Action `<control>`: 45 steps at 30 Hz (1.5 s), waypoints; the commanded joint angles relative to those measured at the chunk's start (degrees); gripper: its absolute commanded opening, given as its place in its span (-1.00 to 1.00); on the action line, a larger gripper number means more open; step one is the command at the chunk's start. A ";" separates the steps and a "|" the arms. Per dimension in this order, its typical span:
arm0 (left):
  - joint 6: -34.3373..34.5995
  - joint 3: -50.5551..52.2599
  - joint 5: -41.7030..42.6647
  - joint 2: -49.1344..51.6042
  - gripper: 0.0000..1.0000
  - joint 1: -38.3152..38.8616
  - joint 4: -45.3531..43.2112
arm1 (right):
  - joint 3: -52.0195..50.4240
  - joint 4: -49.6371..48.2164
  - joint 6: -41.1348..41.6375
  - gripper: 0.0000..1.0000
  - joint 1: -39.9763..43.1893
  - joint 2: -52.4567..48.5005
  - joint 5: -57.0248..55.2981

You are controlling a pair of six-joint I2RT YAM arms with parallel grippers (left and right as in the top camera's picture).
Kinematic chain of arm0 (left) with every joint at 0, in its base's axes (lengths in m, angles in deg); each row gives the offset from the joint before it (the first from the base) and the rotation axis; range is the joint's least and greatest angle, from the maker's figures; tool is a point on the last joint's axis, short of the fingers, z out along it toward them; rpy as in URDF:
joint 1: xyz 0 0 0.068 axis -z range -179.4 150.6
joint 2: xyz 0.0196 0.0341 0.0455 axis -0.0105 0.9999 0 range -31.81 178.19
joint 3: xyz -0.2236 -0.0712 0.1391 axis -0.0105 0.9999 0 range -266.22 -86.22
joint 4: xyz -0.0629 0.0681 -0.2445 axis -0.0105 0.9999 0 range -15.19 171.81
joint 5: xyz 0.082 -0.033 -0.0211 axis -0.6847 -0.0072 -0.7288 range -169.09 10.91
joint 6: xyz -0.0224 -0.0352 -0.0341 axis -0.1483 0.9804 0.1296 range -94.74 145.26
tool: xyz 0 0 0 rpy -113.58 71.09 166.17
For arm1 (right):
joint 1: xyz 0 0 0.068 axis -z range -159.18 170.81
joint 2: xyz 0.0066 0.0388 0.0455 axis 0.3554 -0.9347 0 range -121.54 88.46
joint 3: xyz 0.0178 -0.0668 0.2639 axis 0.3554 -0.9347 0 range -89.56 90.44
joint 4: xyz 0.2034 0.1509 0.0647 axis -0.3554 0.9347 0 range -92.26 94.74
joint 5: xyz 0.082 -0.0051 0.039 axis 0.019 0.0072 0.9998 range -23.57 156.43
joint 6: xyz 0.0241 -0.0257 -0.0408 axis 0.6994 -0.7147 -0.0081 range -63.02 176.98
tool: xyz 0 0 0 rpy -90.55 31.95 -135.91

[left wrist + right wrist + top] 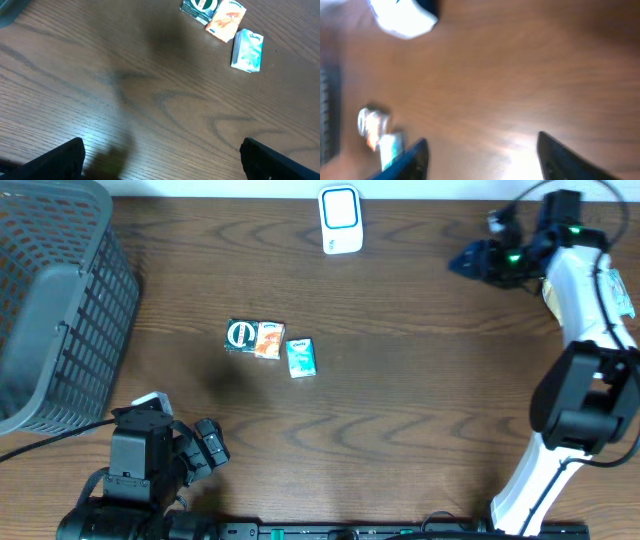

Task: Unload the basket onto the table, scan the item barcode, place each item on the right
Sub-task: 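Open the right gripper to release the bag and pull back, then move the right gripper left over the teal Kleenex pack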

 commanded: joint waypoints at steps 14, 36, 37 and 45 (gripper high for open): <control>-0.11 0.07 -0.52 -0.22 0.95 -0.13 0.15 | -0.39 7.50 12.33 0.98 -28.70 0.15 -14.91; -0.11 0.07 -0.52 -0.22 0.96 -0.13 0.17 | -1.14 3.58 19.04 0.99 -41.66 0.15 -23.17; -0.11 0.07 -0.52 -0.22 0.95 -0.13 0.15 | -1.36 3.56 19.04 0.99 -41.88 0.15 -23.71; -0.11 0.07 -0.52 -0.22 0.95 -0.13 0.15 | -2.97 3.37 19.06 0.98 -42.12 0.15 -24.30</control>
